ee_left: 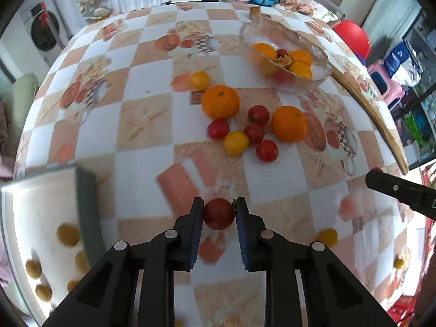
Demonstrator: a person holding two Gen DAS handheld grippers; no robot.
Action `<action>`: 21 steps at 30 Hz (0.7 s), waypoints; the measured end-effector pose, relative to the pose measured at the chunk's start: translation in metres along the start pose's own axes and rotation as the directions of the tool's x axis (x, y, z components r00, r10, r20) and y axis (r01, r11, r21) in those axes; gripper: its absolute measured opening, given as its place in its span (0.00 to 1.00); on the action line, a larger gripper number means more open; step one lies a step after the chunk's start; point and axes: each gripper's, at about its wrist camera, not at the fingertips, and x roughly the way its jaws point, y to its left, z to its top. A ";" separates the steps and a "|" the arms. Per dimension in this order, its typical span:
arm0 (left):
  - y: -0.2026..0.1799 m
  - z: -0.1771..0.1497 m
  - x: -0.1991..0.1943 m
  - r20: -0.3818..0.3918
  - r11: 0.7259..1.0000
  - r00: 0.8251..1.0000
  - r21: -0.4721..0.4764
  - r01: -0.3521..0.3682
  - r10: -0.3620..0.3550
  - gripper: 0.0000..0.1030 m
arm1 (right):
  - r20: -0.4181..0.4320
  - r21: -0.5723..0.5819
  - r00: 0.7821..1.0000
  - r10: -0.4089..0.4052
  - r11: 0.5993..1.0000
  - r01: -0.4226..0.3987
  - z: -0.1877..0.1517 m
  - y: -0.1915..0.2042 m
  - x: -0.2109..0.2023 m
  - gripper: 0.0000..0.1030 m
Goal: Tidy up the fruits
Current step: 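Grasp a red cherry tomato with the right gripper while the left grasps another, then carry both red cherry tomatoes over the white tray and open both grippers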
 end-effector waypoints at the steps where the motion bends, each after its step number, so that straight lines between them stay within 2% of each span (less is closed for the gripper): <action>1: 0.005 -0.002 -0.004 0.000 1.000 1.000 -0.011 0.004 -0.004 0.25 | -0.003 -0.004 1.000 0.002 1.000 -0.002 -0.003 0.004 -0.001 0.23; 12: 0.063 -0.046 -0.055 0.012 0.997 1.000 -0.075 -0.026 0.027 0.25 | -0.062 -0.096 0.997 0.041 0.994 -0.046 -0.039 0.069 0.000 0.23; 21: 0.121 -0.098 -0.076 -0.016 0.983 0.997 -0.167 -0.079 0.078 0.25 | -0.127 -0.210 0.988 0.093 0.970 -0.119 -0.068 0.147 0.010 0.23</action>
